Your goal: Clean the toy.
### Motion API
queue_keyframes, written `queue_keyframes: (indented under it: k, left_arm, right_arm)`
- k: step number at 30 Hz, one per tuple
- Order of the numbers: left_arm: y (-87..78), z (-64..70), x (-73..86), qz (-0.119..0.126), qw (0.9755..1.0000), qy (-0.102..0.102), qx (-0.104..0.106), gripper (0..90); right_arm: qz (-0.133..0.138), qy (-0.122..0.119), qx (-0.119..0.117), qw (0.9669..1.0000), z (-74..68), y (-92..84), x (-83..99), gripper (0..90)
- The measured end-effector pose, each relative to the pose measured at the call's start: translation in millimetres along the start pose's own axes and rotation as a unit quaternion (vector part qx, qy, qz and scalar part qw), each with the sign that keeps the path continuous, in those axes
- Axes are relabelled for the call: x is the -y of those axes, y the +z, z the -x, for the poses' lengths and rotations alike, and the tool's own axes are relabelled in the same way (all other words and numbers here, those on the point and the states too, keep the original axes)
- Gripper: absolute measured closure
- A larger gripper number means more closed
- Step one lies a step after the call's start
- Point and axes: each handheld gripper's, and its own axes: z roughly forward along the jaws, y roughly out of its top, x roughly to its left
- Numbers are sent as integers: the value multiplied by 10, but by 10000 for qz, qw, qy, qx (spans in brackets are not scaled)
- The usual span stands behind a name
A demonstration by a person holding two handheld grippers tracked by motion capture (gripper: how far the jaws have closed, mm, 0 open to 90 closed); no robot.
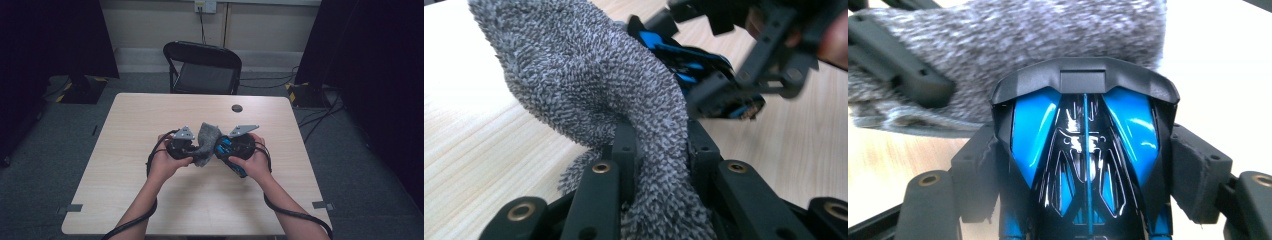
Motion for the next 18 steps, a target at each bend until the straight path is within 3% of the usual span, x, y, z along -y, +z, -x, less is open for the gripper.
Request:
queue_keyframes:
  k: [8, 18]
  left_arm:
    - [2, 35, 30, -25, 9998, 81, 206, 724]
    - [-36, 84, 90, -68, 9989, 135, 448, 723]
  right_arm:
    - [-68, 38, 119, 9999, 76, -11, -11, 257]
    - [-42, 266, 293, 9992, 216, -57, 27, 256]
